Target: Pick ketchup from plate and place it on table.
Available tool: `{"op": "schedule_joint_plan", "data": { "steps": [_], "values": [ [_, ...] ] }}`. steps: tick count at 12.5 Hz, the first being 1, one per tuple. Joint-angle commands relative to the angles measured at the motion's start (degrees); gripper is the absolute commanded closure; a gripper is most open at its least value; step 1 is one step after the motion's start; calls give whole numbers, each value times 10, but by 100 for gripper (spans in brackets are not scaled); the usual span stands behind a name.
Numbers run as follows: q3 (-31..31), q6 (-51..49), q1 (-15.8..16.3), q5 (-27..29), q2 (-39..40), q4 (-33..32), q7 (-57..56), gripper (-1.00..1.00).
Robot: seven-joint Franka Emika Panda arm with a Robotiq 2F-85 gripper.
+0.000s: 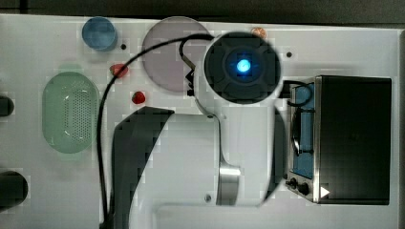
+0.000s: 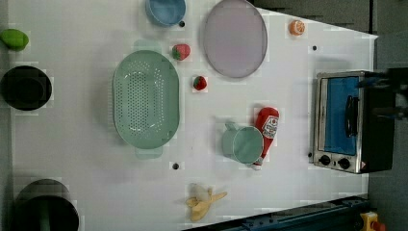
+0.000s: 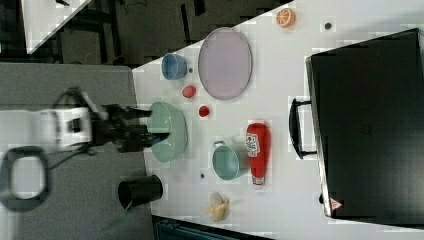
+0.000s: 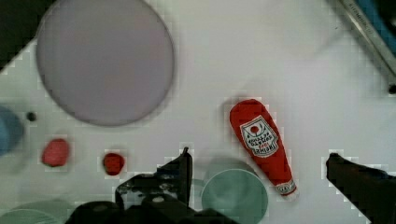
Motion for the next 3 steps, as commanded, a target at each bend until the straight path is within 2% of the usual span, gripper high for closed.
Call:
{"op": "schedule_joint_plan", "data": {
  "steps": [1,3],
  "values": [
    [-3,-68,-2,-1,14,49,51,-100],
    [-5,-67,-3,-2,14,53,51,-100]
  ]
}}
